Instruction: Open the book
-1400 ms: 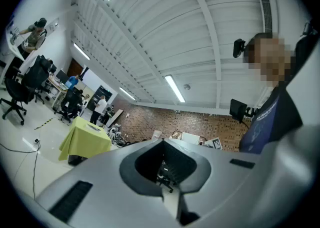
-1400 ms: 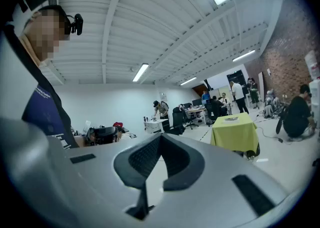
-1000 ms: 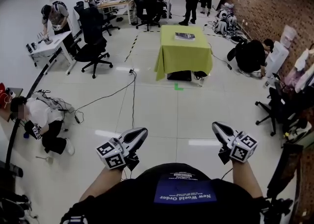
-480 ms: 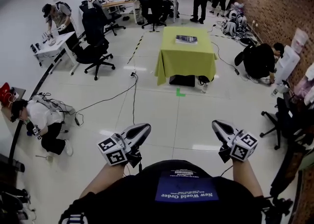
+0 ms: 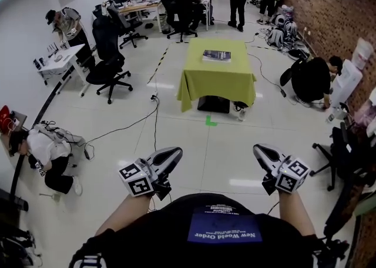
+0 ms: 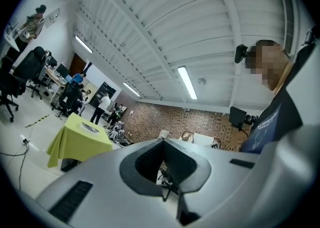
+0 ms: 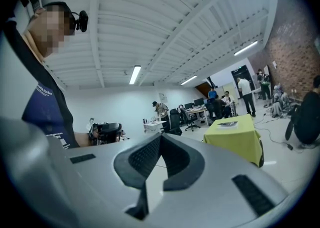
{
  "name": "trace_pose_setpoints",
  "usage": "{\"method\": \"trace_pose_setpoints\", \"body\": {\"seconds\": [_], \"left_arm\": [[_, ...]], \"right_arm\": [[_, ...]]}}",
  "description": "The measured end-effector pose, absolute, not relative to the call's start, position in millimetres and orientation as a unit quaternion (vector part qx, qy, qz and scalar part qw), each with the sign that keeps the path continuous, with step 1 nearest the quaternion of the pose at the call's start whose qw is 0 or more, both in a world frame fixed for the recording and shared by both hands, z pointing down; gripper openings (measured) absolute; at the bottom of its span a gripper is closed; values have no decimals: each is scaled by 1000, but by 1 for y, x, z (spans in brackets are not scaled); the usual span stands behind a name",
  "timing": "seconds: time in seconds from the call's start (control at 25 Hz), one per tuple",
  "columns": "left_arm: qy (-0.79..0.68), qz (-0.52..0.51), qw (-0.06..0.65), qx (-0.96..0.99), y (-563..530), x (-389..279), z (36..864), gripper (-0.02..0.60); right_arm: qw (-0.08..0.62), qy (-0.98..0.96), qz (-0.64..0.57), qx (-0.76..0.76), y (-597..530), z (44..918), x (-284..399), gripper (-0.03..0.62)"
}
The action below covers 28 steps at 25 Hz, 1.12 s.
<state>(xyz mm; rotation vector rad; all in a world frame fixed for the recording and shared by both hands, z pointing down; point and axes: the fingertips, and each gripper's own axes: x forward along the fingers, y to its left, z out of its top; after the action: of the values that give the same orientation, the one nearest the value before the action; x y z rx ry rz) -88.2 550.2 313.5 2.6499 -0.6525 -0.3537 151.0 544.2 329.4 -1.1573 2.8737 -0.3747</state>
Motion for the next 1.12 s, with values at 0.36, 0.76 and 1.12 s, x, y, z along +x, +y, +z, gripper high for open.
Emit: {"method": "trace_pose_setpoints", "body": {"seconds": [0.36, 0.76, 1.12], "left_arm": [[-197, -128, 191, 953, 420, -108, 320, 6], [-170, -113, 182, 962, 268, -171, 314, 6], [-179, -104, 204, 957, 175, -145, 332, 6]], "right_arm": [[-5, 908, -108, -406, 422, 325, 131, -14], [4, 893, -103, -437, 282, 314, 71, -14], [-4, 900, -121, -420, 180, 330, 91, -14]]}}
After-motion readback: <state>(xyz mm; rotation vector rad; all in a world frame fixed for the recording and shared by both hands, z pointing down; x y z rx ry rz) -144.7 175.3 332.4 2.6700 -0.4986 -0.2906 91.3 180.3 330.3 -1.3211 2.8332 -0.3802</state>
